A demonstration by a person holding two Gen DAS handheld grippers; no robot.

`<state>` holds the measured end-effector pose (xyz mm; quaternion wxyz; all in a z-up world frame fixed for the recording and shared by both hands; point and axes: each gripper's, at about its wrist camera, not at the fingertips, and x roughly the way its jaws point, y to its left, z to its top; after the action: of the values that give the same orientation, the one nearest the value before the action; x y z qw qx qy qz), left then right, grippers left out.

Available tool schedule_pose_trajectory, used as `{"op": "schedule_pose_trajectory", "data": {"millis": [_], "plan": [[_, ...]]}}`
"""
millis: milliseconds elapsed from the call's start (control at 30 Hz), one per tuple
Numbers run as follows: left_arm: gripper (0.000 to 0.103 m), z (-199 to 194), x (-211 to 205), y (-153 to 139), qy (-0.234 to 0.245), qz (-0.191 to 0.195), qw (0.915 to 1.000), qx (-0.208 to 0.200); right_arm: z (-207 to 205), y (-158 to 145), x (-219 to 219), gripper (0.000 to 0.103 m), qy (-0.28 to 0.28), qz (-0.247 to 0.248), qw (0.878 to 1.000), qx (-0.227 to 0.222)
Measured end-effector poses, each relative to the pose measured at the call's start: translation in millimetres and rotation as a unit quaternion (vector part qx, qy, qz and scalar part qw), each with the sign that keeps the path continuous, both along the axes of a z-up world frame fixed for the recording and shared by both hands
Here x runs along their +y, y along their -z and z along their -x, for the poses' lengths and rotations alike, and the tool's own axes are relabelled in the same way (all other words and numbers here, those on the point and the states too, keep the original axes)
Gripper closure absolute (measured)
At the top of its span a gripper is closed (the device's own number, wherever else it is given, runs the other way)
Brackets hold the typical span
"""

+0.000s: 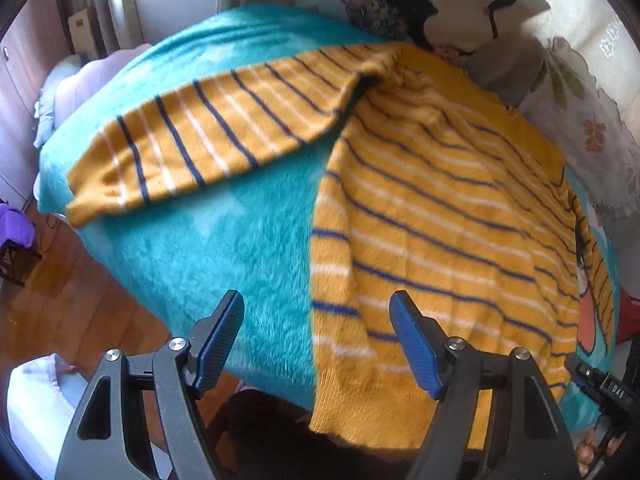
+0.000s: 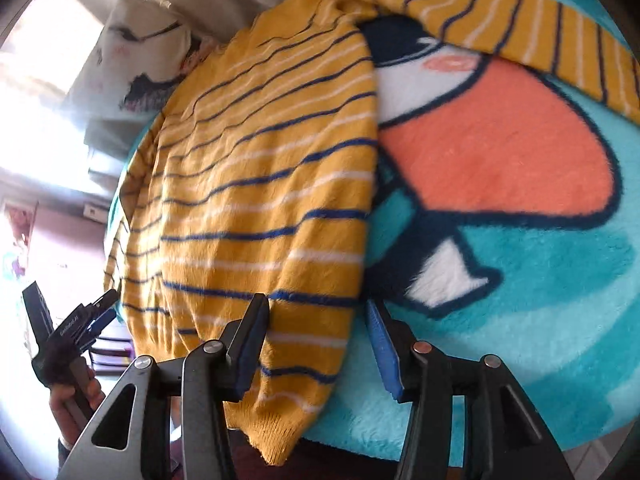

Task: Fold small clothes

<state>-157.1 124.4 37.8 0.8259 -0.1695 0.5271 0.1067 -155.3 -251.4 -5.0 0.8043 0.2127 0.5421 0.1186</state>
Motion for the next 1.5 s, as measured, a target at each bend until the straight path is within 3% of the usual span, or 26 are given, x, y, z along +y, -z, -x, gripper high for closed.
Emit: {"op": "schedule_pose_trajectory", "data": {"millis": [67,100,133,167,200,400,467,533,633,667,767,900,1033,1067,1100,1133,1400,1500], "plan": [[0.029,0.8,-6.6,5.7,0.017,0.004,0.9998,0.002,-5.1,3.7,8.6,0.049,-0.007,0.011,1.000,0.001],[0.036,1.2,-11.2,7.7,0.029,0.011,0.9995,0.002,-6.8,2.8,11.2,0.062,-0.009,0.016,1.000,0.000],[0.069,0.8,-15.4,9.4,0.040,0.014,0.9991,0.006,-7.8,3.0,14.5,0.075,-0.018,0.019,1.000,0.003],[0.091,-0.3,-21.1,12.7,0.052,0.008,0.9984,0.021,-10.2,4.2,20.1,0.091,-0.026,0.016,1.000,0.005],[0.094,0.3,-25.0,15.8,0.058,-0.006,0.9977,0.036,-10.4,3.9,22.7,0.093,-0.027,0.013,1.000,0.004],[0.090,22.7,-14.9,-2.9,0.049,0.003,0.9986,0.022,14.8,-4.0,6.3,0.093,-0.019,-0.015,1.000,0.006],[0.078,27.3,-11.4,-12.8,0.043,0.001,0.9990,0.010,23.9,-12.8,-18.3,0.090,0.006,-0.038,0.999,-0.014],[0.065,29.0,-9.0,-27.8,0.036,-0.005,0.9993,-0.009,26.9,-20.1,-49.3,0.089,0.071,-0.040,0.996,-0.035],[0.049,24.9,-10.0,-44.9,0.030,-0.003,0.9990,-0.033,30.5,-18.9,-112.5,0.075,0.184,-0.044,0.981,-0.045],[0.049,18.7,-11.1,-48.4,0.029,-0.001,0.9989,-0.038,32.7,-15.3,-136.8,0.067,0.225,-0.045,0.972,-0.048],[0.048,5.5,-18.8,-56.1,0.035,0.010,0.9983,-0.046,36.6,-2.5,-188.8,0.063,0.315,-0.057,0.946,-0.050],[0.048,-3.9,-33.9,-61.8,0.056,0.002,0.9974,-0.046,31.7,11.5,-231.0,0.060,0.382,-0.118,0.914,-0.063],[0.048,-8.4,-43.3,-66.1,0.068,-0.008,0.9968,-0.042,11.4,10.1,-249.3,0.060,0.413,-0.133,0.898,-0.077],[0.048,-9.4,-44.2,-67.7,0.069,-0.012,0.9967,-0.042,3.9,9.0,-251.5,0.069,0.415,-0.129,0.897,-0.078],[0.048,-10.3,-44.6,-69.3,0.070,-0.014,0.9966,-0.043,-3.5,6.9,-254.1,0.093,0.414,-0.119,0.899,-0.076],[0.048,-11.2,-44.5,-70.9,0.070,-0.018,0.9964,-0.044,-7.7,3.9,-259.1,0.097,0.413,-0.109,0.901,-0.075],[0.045,-20.4,-25.9,-77.3,0.058,-0.034,0.9963,-0.054,-6.3,-57.6,-291.7,0.097,0.440,0.008,0.890,-0.118],[0.045,-26.8,-16.7,-73.7,0.065,-0.031,0.9958,-0.057,-20.3,-98.0,-272.0,0.097,0.410,0.039,0.899,-0.151]]}}
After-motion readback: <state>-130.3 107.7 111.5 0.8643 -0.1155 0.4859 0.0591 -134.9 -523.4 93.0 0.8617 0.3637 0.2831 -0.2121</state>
